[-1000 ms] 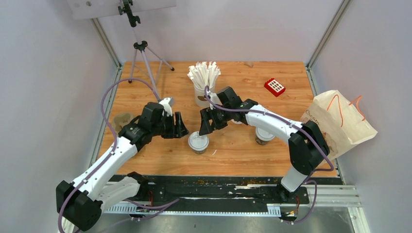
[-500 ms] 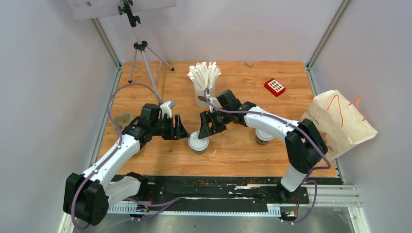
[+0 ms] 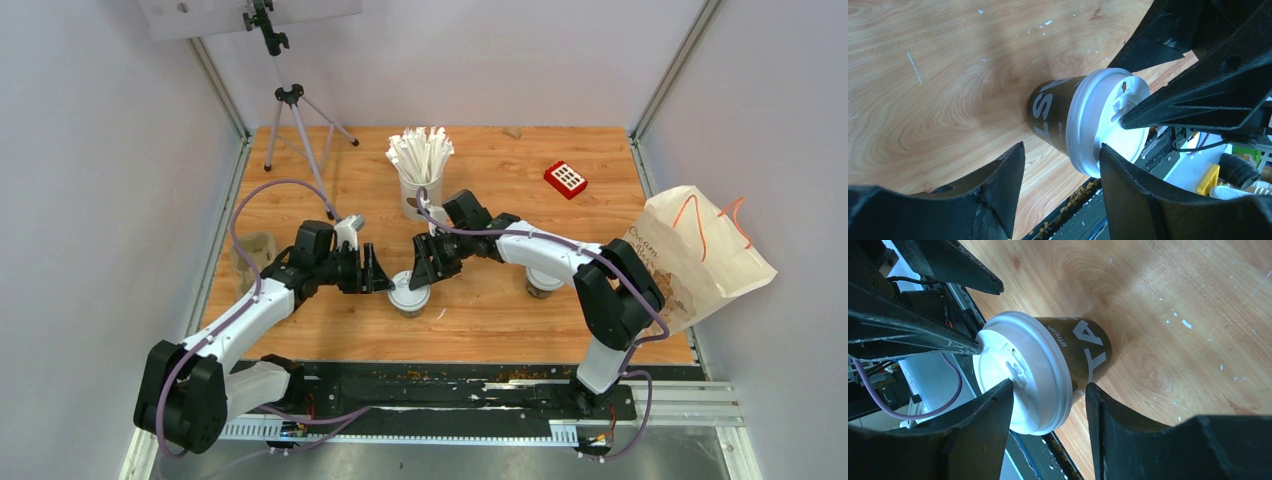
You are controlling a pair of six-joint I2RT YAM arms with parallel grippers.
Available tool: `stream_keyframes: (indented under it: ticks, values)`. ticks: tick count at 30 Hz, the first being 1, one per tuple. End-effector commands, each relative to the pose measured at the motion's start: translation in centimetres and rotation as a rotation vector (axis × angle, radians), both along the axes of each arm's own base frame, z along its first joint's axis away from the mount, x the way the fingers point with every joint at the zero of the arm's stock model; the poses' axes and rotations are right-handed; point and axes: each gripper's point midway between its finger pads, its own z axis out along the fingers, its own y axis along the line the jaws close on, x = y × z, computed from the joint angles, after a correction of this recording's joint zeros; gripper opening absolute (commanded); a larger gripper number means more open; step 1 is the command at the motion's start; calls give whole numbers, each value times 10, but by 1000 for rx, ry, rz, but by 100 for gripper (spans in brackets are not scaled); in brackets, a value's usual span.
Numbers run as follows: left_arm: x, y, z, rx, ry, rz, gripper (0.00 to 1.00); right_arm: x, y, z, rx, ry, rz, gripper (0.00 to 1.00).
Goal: Pack the takeout coffee
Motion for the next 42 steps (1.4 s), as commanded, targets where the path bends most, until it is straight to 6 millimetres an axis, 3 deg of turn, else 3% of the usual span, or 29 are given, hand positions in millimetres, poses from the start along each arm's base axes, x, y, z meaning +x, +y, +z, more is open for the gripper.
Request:
stream_keyframes:
  ticks: [1,19,30,42]
  values:
    - [9,-3,6,-48,-57,-4,62,0,-2,-11,-6,-10,3,53]
    - [5,-12,3,-196,-30,9,56,-2,-6,-21,-24,-2,2,50]
    - [-1,-3,-20,-165,45,65,41,-3,-15,-32,-32,16,-12,49]
    - [-11,11,-53,-67,147,137,38,-2,-22,-43,-40,32,-25,46]
